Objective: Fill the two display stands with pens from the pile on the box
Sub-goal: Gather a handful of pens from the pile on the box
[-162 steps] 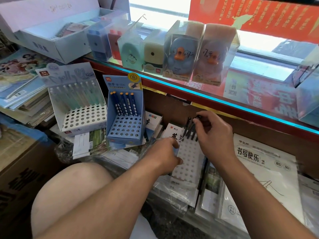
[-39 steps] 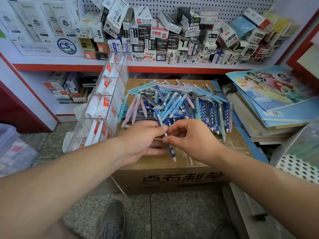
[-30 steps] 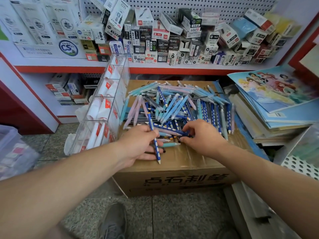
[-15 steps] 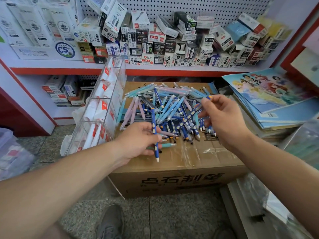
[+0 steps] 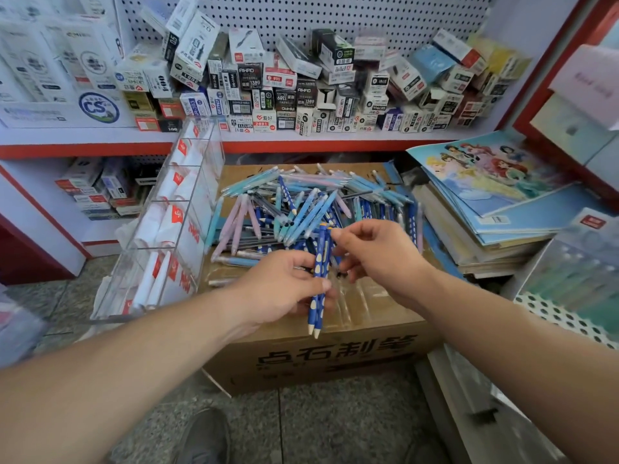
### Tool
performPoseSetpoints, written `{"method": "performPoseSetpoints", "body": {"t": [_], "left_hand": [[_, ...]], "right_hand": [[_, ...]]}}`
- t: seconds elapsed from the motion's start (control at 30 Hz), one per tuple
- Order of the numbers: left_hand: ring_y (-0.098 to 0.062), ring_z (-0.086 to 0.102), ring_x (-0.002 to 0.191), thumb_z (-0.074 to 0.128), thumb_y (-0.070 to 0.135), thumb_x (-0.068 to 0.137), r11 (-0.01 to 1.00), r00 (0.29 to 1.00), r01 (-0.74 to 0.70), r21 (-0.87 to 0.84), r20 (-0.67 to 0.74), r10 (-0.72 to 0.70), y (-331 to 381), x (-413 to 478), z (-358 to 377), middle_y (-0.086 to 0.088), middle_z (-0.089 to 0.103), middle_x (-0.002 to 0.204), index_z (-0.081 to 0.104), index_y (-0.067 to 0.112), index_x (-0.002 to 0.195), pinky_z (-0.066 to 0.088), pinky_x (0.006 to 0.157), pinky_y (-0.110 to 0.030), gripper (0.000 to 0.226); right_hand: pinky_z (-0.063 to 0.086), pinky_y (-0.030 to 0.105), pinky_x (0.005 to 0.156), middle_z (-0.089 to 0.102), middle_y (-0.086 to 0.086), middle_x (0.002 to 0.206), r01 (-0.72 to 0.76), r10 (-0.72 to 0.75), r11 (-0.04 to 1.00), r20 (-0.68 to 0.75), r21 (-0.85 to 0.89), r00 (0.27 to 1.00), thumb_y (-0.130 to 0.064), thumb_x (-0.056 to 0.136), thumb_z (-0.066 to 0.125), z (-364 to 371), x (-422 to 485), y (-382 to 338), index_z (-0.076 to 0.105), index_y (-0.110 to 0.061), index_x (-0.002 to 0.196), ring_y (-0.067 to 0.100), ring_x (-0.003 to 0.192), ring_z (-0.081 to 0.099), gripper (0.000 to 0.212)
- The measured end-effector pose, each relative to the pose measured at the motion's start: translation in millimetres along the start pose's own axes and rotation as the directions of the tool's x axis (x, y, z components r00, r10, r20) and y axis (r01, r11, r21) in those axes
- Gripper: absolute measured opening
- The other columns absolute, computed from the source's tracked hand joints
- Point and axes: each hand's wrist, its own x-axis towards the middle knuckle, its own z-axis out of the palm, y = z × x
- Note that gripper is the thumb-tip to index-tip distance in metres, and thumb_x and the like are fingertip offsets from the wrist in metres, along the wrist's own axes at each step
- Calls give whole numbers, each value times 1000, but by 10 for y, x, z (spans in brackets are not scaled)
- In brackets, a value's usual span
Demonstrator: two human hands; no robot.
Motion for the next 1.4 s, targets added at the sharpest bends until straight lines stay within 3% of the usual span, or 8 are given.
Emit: {"method": "performPoseSetpoints", "body": {"t": [0.1, 0.17, 0.4, 0.53, 0.77, 0.93, 1.23, 1.4], "left_hand": [[-23, 77, 94, 62, 5, 99, 1000, 999, 22, 6, -42, -22, -20, 26, -40, -9, 80, 97, 65, 9, 117, 63, 82, -38, 18], [-22, 77, 94, 63, 5, 99, 1000, 998, 29, 0, -57, -29, -38, 43, -61, -6, 80, 97, 64, 10, 120, 63, 84, -41, 21], [-23, 78, 89, 63, 7, 100, 996, 994, 69, -57, -86, -73, -13, 71, -40, -9, 79, 98, 66, 6, 118, 64, 70, -34, 18], [-24, 78, 88, 63, 6, 99, 995, 991, 77, -69, -103, -84, 14, 89, -20, -13, 79, 100, 65, 5, 117, 63, 64, -32, 18], [-25, 78, 89, 60, 8, 101, 992, 987, 64, -109, -138, -79, 25, 116, 51, -13, 79, 99, 62, 4, 114, 65, 70, -36, 14], [-24, 78, 92, 61, 8, 101, 986, 985, 5, -165, -171, -34, 61, 144, 164, -9, 80, 100, 64, 8, 116, 62, 77, -37, 15], [-17, 77, 81, 74, 4, 90, 994, 982, -20, -105, -188, 0, 70, 193, 220, -6, 80, 95, 70, 8, 112, 61, 63, -28, 23], [-14, 76, 89, 77, 9, 89, 999, 984, 24, -43, -174, -31, 51, 230, 164, 1, 80, 95, 67, 23, 103, 62, 78, -36, 23]], "right_hand": [[56, 31, 63, 68, -1, 77, 39, -121, 796, -95, -604, 988, -33, 96, 70, -208, 146, 150, 65, -18, 86, 17, 73, 67, 18], [57, 33, 71, 67, -3, 83, -16, -60, 719, -86, -695, 994, -37, 91, 74, -278, 181, 237, 64, -20, 88, 15, 79, 65, 21], [58, 36, 78, 65, -4, 82, -92, 26, 794, -117, -601, 993, -26, 88, 80, -280, 225, 334, 67, -19, 89, 16, 82, 65, 15], [53, 28, 59, 67, 4, 71, -217, 199, 935, -91, -282, 976, -12, 90, 77, -317, 146, 234, 71, -10, 87, 15, 63, 60, 7], [50, 26, 52, 66, 7, 75, -332, 336, 938, -22, 95, 942, -5, 96, 67, -371, -138, 89, 71, -7, 89, 12, 58, 57, 8], [50, 21, 52, 66, 5, 73, -185, 185, 983, 210, -21, 960, -10, 98, 66, -209, -382, 160, 69, -5, 95, 11, 61, 61, 7], [52, 23, 57, 68, 0, 72, 126, -4, 930, 332, -347, 943, -18, 95, 71, -199, -310, 248, 66, -12, 93, 10, 62, 62, 9], [60, 36, 79, 69, -6, 90, 63, -136, 733, -55, -678, 989, -25, 97, 67, -536, 83, 336, 67, -23, 98, 9, 80, 65, 2]]}}
